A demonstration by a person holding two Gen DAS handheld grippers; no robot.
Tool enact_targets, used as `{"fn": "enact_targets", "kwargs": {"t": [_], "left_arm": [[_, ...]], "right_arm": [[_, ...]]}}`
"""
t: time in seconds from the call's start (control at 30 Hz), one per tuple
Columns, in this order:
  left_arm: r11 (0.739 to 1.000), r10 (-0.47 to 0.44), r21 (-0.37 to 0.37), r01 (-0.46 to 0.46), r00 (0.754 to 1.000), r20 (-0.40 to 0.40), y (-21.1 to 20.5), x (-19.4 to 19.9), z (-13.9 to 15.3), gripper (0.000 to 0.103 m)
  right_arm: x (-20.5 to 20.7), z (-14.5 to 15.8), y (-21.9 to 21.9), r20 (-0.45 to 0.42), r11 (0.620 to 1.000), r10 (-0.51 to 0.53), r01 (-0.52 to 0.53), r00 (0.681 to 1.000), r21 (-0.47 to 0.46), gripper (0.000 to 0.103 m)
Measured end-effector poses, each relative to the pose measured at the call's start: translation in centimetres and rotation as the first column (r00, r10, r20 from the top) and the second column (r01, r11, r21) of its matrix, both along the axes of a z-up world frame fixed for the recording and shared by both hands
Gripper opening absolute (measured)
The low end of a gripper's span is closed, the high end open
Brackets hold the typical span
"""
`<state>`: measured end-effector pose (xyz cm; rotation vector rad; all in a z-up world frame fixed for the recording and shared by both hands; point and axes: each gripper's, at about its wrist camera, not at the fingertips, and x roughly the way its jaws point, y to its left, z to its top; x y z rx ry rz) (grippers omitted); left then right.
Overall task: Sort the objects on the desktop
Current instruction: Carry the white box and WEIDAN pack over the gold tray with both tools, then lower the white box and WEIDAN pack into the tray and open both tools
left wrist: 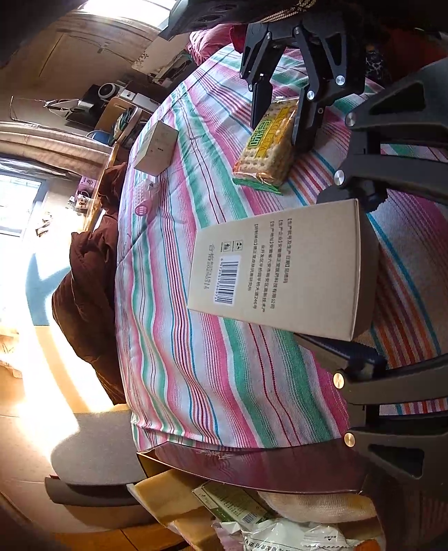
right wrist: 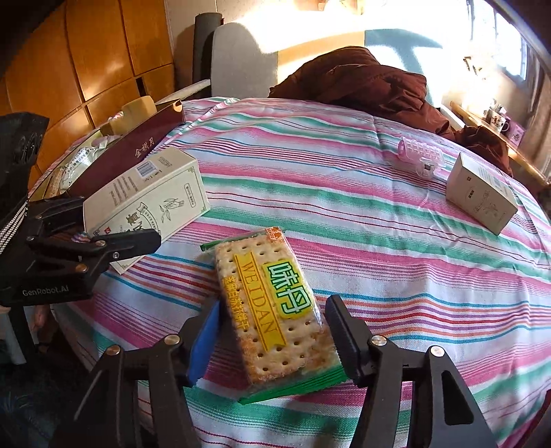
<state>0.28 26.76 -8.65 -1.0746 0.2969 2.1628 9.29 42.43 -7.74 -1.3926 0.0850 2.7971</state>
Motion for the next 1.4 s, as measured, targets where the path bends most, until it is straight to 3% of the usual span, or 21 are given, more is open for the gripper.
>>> {"fn": "enact_targets", "kwargs": {"t": [0.13, 0.27, 0.5, 0.73, 0.97, 1.17, 1.4], "left_arm": [[1.0, 0.021, -0.023, -0.022, 0.999, -0.037, -0.2, 0.3, 0.1, 0.059], [0.999, 0.047, 0.012, -0.046, 0.995, -0.089, -1.1, 0.7, 1.3, 0.052], [0.996, 0.06, 0.071, -0.05, 0.988, -0.145, -2.5, 1.2, 3.6, 0.051], [0.991, 0.081, 0.119, -0.064, 0.986, -0.146, -4.3, 1.4, 5.2, 0.051], [0.977, 0.169, 0.161, -0.143, 0.973, -0.159, -8.5, 0.6, 7.0, 0.051], [0.948, 0.291, 0.183, -0.259, 0.94, -0.18, -14.1, -2.0, 8.9, 0.051], [0.902, 0.43, 0.142, -0.408, 0.876, -0.219, -20.9, -7.4, 9.7, 0.051]], "right_arm": [[0.1, 0.1, -0.1, -0.011, 1.0, -0.025, 0.025, 1.0, -0.017, 0.056], [0.2, 0.3, -0.3, -0.026, 0.997, -0.048, 0.047, 0.998, -0.053, 0.052], [-0.1, 0.9, -1.2, -0.05, 0.994, -0.065, 0.061, 0.997, -0.088, 0.052], [-1.1, 2.5, -2.5, -0.109, 0.992, -0.059, 0.046, 0.992, -0.121, 0.052], [-4.0, 4.4, -5.4, -0.162, 0.989, 0.001, -0.025, 0.987, -0.147, 0.052], [-7.6, 7.2, -10.1, -0.22, 0.979, 0.115, -0.148, 0.969, -0.138, 0.052], [-13.8, 9.4, -17.2, -0.243, 0.949, 0.254, -0.29, 0.936, -0.123, 0.052]]}}
